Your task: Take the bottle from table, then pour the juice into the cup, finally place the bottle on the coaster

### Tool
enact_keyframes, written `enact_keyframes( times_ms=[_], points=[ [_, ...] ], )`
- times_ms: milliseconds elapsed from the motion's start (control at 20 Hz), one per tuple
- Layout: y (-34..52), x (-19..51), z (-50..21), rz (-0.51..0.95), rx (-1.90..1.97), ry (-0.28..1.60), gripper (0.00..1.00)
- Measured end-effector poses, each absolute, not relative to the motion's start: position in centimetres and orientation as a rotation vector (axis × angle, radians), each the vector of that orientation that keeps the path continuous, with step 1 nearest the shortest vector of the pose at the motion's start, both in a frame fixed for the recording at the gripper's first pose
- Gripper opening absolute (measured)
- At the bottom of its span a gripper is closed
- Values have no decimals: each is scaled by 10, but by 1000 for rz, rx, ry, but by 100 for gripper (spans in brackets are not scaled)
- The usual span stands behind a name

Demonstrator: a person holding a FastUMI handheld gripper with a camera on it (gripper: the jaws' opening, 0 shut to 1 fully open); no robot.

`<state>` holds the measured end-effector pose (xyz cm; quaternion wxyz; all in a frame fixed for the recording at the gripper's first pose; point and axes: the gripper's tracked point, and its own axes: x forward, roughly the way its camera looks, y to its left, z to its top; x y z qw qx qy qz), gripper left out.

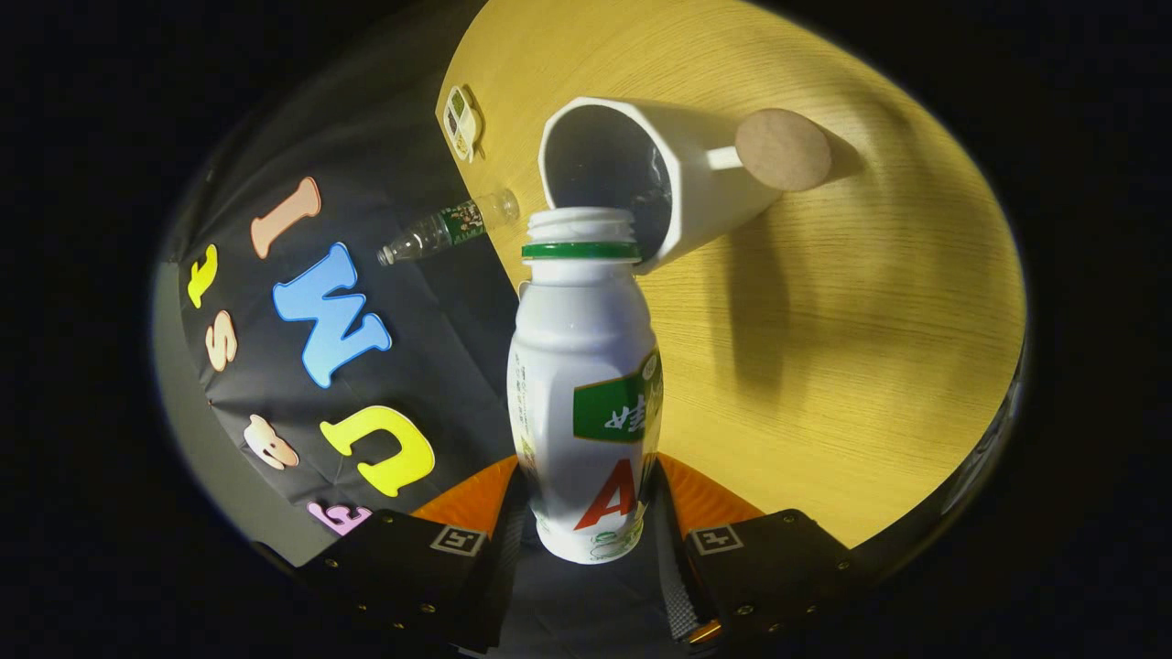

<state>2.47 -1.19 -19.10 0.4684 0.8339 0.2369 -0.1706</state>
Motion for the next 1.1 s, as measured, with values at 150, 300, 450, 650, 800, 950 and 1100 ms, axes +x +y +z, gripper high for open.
enact_keyframes(
  times_ms=[150, 300, 450, 650, 800, 950, 1100],
  points=[
    [-13, 27, -187, -417, 2060, 585, 66],
    [-13, 27, -187, -424, 2070, 595, 66],
    [-11, 24, -186, -423, 2070, 606, 66],
    [-5, 21, -185, -418, 2082, 631, 66],
    [-6, 21, -183, -420, 2087, 637, 66],
    [-8, 20, -184, -426, 2095, 637, 66],
    [-10, 19, -186, -429, 2095, 640, 66]
  ],
)
